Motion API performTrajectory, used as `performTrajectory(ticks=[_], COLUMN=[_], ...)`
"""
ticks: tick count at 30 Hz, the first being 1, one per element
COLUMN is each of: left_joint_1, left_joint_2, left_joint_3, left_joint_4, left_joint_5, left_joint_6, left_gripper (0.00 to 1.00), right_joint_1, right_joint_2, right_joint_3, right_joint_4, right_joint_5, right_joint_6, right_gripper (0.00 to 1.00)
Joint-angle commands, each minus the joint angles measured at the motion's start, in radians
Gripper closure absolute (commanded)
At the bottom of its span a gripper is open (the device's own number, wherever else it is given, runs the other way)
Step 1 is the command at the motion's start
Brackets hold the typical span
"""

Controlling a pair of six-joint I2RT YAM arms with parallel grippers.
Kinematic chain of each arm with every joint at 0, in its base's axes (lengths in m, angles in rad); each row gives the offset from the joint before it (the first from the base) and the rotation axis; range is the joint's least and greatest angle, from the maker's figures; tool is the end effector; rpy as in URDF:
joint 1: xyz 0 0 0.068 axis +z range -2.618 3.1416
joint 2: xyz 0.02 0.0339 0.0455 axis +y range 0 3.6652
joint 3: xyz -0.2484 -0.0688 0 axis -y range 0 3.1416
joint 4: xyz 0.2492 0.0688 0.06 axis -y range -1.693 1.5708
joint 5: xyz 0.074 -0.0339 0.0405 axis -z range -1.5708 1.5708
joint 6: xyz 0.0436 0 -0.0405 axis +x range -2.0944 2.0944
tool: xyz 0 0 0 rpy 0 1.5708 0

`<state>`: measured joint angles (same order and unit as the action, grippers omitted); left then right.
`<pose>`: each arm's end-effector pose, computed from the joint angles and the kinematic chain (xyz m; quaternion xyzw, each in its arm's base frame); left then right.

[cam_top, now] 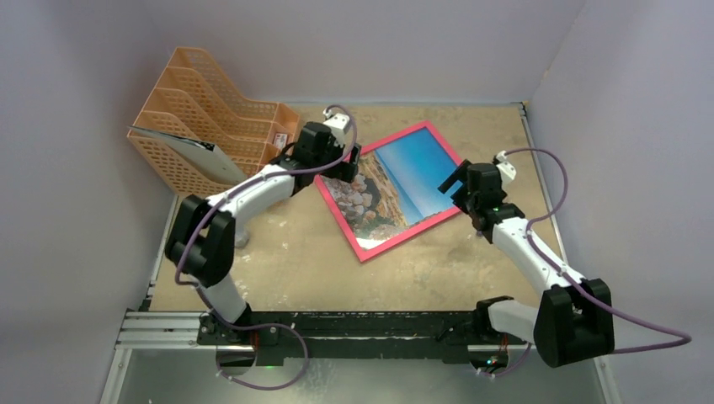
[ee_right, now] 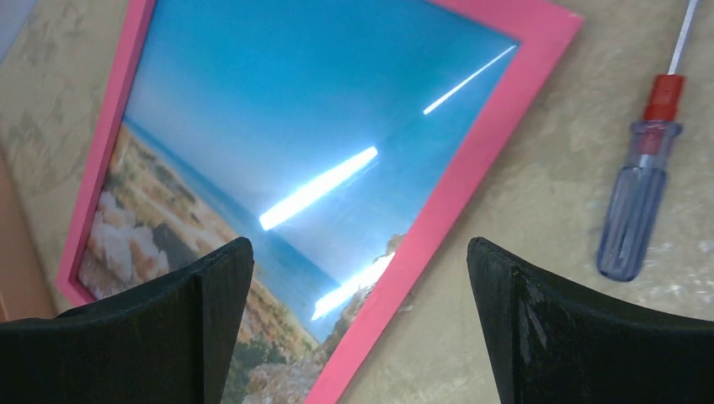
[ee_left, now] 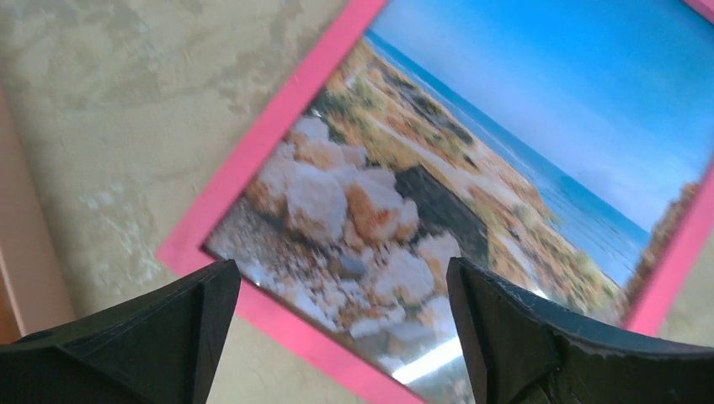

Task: Take the photo out of the frame
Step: Adjust the photo frame at the center of the board.

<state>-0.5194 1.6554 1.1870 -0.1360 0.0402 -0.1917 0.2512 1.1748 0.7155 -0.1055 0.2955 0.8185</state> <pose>0.3352 -0.1937 0.2352 0.1536 0.8720 -0.1784 0.4293 0.2665 0.0553 0.2240 0.3107 0.8121 0.1321 0.4760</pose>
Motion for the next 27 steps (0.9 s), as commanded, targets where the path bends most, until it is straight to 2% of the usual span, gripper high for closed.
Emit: performTrajectory(ticks=[1, 3, 6, 9, 12, 14, 20, 27], left_joint_1=[0.004, 0.005, 0.03, 0.088, 0.147, 0.167, 0.175, 0.183], left_joint_2=[0.146, 0.245, 0.358, 0.449, 0.52, 0.561, 0.62, 0.627], left_joint_3=[0.223, 0.351, 0.462, 0.515, 0.55, 0.584, 0.633, 0.57], left_joint_4=[0.015, -0.072, -0.08, -0.07, -0.041, -0.044, -0.081, -0.103], left_joint_5=[-0.103, -0.121, -0.109, 0.006, 0.147, 0.188, 0.219, 0.229], left_joint_6=[0.118, 0.163, 0.23, 0.21, 0.126, 0.109, 0.116, 0.115], left_gripper=[0.01, 0.01, 0.01, 0.01, 0.01, 0.01, 0.01, 0.01], right_joint_1=[-0.073, -0.073, -0.073, -0.072, -0.073, -0.072, -0.073, -0.073], right_joint_2=[-0.041, -0.054, -0.062, -0.056, -0.046, -0.041, 0.014, 0.123], right_joint_3=[-0.018, -0.055, -0.093, -0.109, -0.113, -0.121, -0.143, -0.121], right_joint_4=[-0.02, 0.016, 0.018, 0.005, -0.001, 0.014, 0.08, 0.136], right_joint_5=[-0.079, -0.171, -0.228, -0.232, -0.225, -0.228, -0.245, -0.226], right_joint_6=[-0.021, -0.027, -0.024, -0.022, -0.024, -0.023, -0.01, 0.004], right_gripper=[0.01, 0.01, 0.01, 0.01, 0.01, 0.01, 0.01, 0.01])
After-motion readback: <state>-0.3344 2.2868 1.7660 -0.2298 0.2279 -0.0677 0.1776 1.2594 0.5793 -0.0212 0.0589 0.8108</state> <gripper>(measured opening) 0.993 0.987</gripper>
